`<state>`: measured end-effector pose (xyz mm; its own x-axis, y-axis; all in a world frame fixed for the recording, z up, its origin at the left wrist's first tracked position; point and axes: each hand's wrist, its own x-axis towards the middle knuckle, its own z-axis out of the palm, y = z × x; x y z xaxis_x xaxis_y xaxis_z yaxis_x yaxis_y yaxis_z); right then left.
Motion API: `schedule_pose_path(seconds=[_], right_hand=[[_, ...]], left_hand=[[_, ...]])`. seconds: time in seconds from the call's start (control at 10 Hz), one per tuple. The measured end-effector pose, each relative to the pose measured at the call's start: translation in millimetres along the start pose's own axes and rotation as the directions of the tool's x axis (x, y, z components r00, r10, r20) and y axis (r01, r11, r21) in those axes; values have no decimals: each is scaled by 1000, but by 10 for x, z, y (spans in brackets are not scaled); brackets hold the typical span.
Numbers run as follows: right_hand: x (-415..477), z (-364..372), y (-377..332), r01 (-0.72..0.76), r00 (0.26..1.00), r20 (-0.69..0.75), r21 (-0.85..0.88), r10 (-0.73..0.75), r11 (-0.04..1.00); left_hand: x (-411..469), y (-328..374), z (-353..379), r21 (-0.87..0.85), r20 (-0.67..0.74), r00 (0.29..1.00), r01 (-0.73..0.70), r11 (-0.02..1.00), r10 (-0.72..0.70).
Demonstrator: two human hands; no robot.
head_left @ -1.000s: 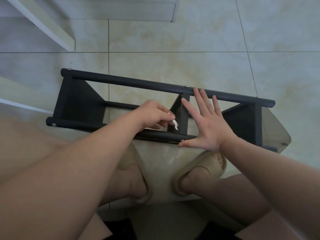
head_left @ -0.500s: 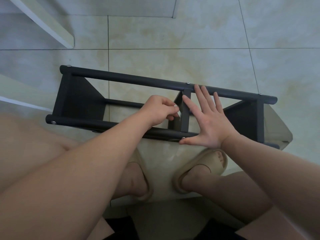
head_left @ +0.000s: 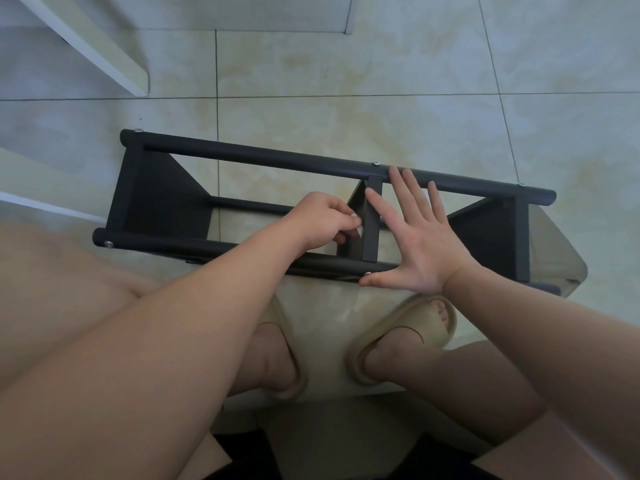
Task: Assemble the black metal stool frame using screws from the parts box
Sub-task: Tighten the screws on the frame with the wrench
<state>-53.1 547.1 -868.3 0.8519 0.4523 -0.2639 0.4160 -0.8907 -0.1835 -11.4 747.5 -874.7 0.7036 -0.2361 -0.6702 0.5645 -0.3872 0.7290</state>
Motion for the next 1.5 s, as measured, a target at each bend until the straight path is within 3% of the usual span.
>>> schedule_pose_path(seconds=[0.6,0.8,1.5], right_hand=[[-1,-18,-9,-5,1000,12,10,5,1000],[0,-21,-8,-5,1000,12,6,5,1000],[0,-13,-7,-4,1000,7,-7,4,1000]], left_hand=[[6,21,-37,-7,93,992,82,997,-81],[-6,50,-21,65,142,984,101,993,-109],[-6,-16,-85,184,209,976,17,983,-56]])
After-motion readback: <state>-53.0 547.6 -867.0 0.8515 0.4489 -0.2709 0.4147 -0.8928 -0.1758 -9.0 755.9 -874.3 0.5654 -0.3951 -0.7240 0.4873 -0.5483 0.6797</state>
